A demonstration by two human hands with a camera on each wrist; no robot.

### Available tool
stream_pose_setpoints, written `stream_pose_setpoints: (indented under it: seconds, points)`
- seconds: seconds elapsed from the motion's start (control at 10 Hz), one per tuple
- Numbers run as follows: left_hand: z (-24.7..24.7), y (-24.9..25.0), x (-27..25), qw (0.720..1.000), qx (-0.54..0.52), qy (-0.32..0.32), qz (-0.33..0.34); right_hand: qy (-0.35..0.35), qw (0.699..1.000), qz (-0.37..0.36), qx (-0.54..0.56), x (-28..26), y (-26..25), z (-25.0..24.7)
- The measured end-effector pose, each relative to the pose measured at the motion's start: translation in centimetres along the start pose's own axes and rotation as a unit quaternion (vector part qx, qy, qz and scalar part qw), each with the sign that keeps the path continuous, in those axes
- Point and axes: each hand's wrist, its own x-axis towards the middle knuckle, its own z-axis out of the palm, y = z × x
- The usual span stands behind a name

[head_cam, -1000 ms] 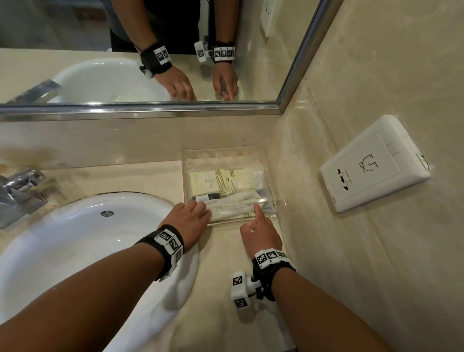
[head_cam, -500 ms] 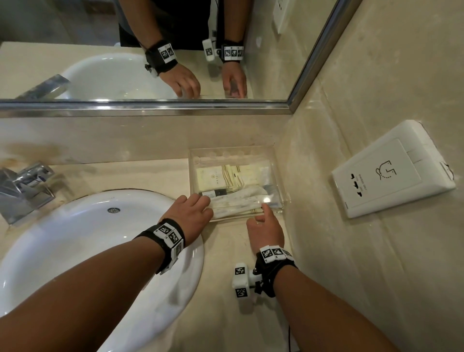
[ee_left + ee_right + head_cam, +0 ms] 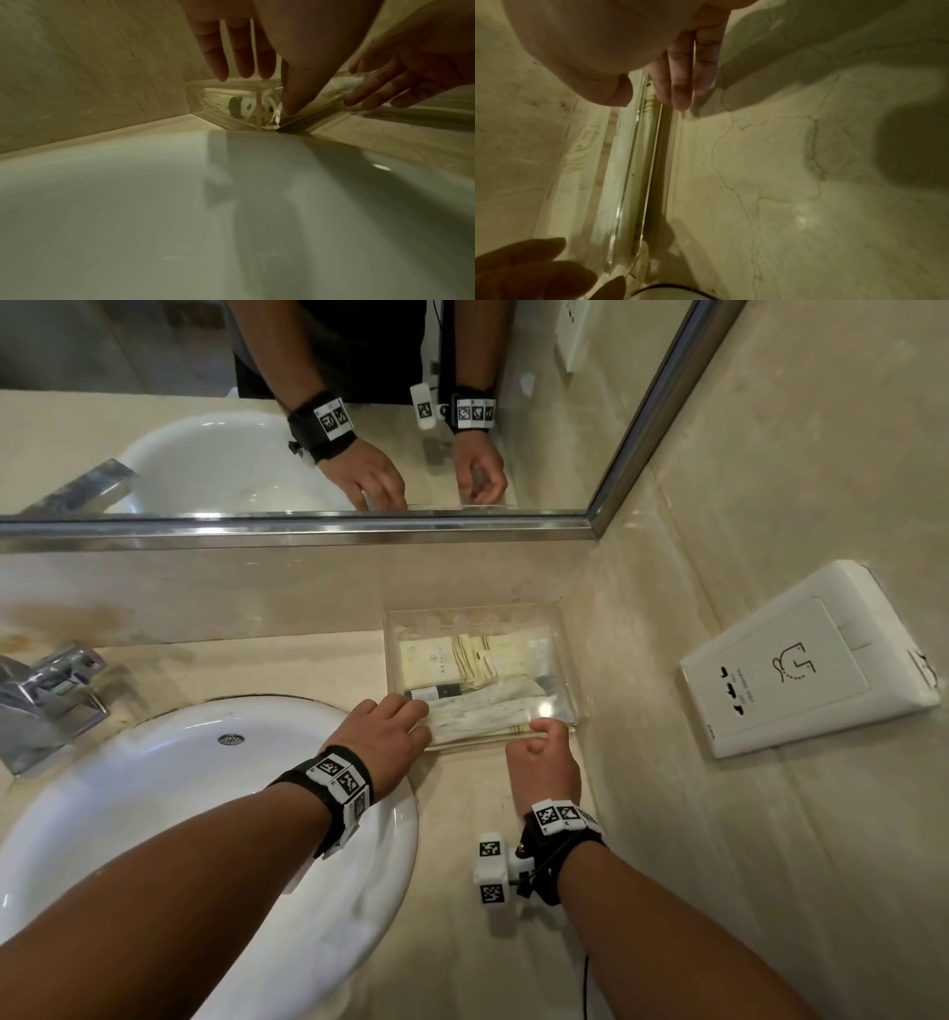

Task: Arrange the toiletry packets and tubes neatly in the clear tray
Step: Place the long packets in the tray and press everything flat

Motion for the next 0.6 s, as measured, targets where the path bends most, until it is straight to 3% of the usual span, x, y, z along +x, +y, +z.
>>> stream_pose_setpoints:
  seconds: [0.4, 0.5, 0.6]
  points:
    - [0.0, -0.8, 0.8, 0.997, -0.056, 0.022, -0.056, -0.001, 1.0, -0.004, 0.016, 0.6, -1.3, 0.4]
    - [-0.8, -0.8, 0.8, 0.992, -0.105, 0.024, -0.07, -0.011, 1.0, -0.012, 0.02, 0.7, -1.1, 0.5]
    - [-0.6, -0.6, -0.4, 0.971, -0.194, 0.039, -0.134, -0.011, 1.0, -0.026, 0.01, 0.1, -0.3, 0.8]
